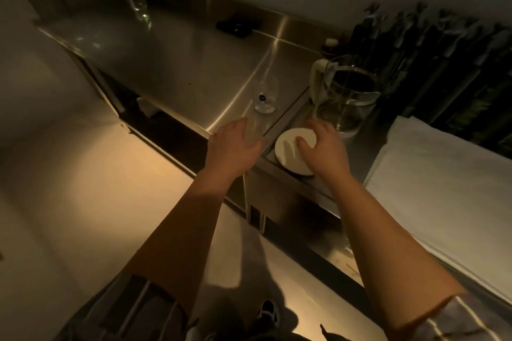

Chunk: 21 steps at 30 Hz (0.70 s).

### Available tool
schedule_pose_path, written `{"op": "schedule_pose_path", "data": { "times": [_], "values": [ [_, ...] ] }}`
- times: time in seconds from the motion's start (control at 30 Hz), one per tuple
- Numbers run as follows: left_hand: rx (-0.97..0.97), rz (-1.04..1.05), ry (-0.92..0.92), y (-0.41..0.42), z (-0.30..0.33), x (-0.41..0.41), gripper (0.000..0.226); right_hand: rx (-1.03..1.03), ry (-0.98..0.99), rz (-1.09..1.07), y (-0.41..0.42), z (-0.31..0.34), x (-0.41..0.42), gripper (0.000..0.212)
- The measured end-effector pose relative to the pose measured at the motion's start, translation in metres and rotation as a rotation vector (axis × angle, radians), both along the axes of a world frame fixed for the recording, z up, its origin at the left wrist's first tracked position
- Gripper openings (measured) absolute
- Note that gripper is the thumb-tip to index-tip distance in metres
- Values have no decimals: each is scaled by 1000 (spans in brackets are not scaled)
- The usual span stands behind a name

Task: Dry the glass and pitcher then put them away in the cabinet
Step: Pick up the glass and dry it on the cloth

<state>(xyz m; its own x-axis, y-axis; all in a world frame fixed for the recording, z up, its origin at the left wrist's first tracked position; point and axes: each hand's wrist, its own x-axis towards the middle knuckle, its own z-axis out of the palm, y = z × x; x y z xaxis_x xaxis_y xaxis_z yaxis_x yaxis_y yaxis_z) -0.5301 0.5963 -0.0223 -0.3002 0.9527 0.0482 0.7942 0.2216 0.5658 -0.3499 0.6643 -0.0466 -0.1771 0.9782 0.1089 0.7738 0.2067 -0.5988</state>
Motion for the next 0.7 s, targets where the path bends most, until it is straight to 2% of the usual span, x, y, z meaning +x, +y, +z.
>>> {"op": "schedule_pose_path", "data": {
  "times": [0.2, 0.53, 0.7],
  "values": [
    [13, -139, 10, 57, -3, -10, 57, -22, -1, -134, 26, -6, -6, 54],
    [24, -341, 29, 139, 4, -72, 61, -39, 26, -368, 60, -6, -68, 58],
    [35, -417, -18, 161, 5, -95, 63, -18, 16, -444, 66, -3, -87, 56]
  ]
}}
